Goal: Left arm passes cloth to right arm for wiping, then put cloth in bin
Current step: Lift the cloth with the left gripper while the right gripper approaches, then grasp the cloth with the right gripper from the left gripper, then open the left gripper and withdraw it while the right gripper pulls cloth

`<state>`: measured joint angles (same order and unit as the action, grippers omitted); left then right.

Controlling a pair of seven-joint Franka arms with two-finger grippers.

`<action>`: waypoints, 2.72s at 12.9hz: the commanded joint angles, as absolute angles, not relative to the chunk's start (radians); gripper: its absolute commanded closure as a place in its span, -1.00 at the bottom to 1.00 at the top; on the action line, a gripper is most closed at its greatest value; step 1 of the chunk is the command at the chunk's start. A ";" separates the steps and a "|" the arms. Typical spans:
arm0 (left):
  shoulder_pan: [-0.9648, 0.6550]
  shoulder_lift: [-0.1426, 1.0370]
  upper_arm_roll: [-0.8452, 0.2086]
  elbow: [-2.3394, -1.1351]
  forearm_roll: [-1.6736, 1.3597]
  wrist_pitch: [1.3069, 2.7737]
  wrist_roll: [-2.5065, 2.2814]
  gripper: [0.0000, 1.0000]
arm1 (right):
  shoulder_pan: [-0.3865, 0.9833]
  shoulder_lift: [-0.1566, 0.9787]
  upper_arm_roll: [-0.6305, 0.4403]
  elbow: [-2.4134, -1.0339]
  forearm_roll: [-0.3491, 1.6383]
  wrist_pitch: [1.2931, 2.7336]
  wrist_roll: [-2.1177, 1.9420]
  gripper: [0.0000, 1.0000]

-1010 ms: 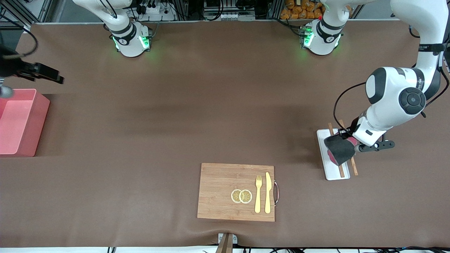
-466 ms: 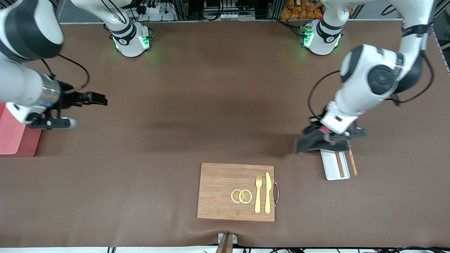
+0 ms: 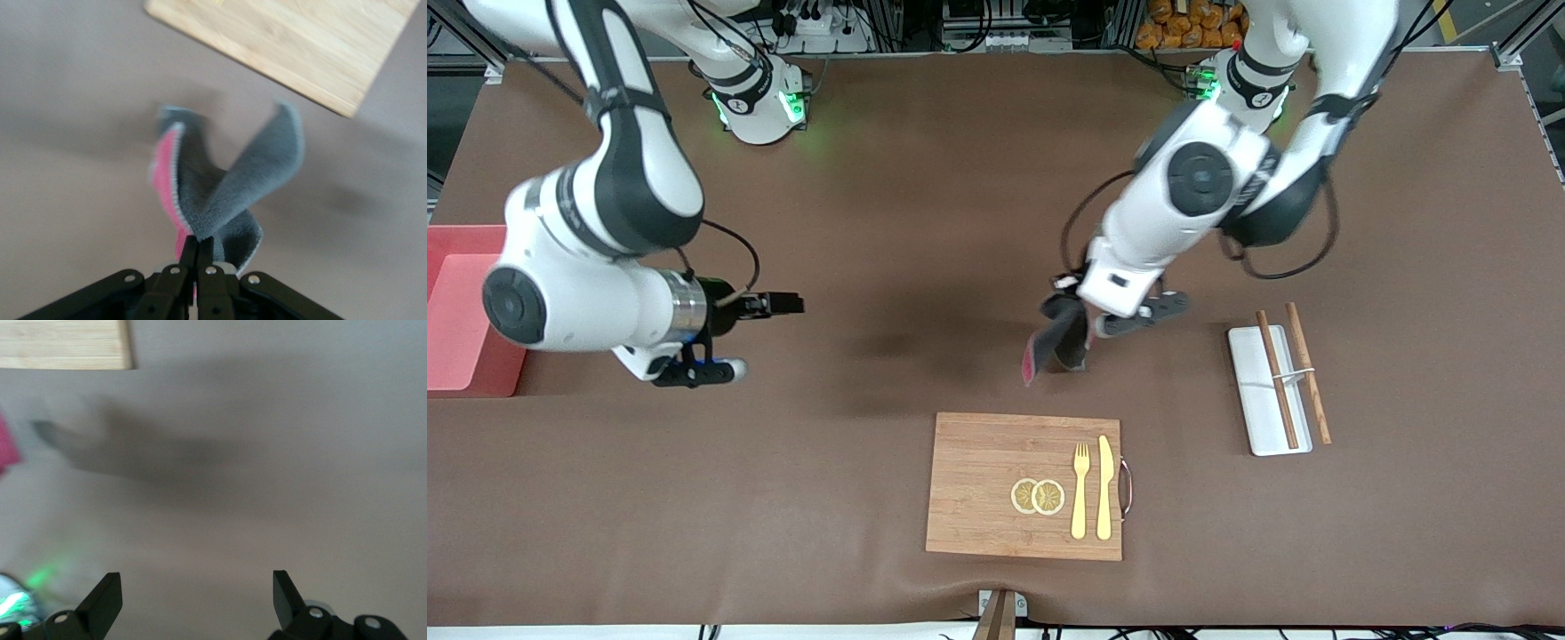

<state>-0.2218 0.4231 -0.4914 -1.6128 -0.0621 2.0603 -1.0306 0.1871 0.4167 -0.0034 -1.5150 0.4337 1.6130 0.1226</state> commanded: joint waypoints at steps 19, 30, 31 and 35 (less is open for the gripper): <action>-0.557 0.715 -0.477 -1.328 -0.391 2.583 -1.410 1.00 | 0.261 0.632 0.002 -1.592 0.979 1.715 0.365 -0.04; -0.497 0.637 -0.469 -1.327 -0.374 2.579 -1.417 -1.00 | 0.256 0.635 0.000 -1.582 0.826 1.751 0.168 1.00; -0.473 0.614 -0.469 -1.328 -0.374 2.573 -1.417 -1.00 | 0.256 0.635 0.000 -1.582 0.787 1.790 0.134 1.00; -0.283 0.510 -0.472 -1.330 -0.358 2.406 -1.391 -1.00 | 0.187 0.644 -0.005 -1.582 0.654 1.812 -0.032 1.00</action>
<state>-0.3700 0.5830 -0.4681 -1.3034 -0.3727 2.4910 -1.4046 0.2402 0.6479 -0.0118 -1.5792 0.7140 1.8132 0.0493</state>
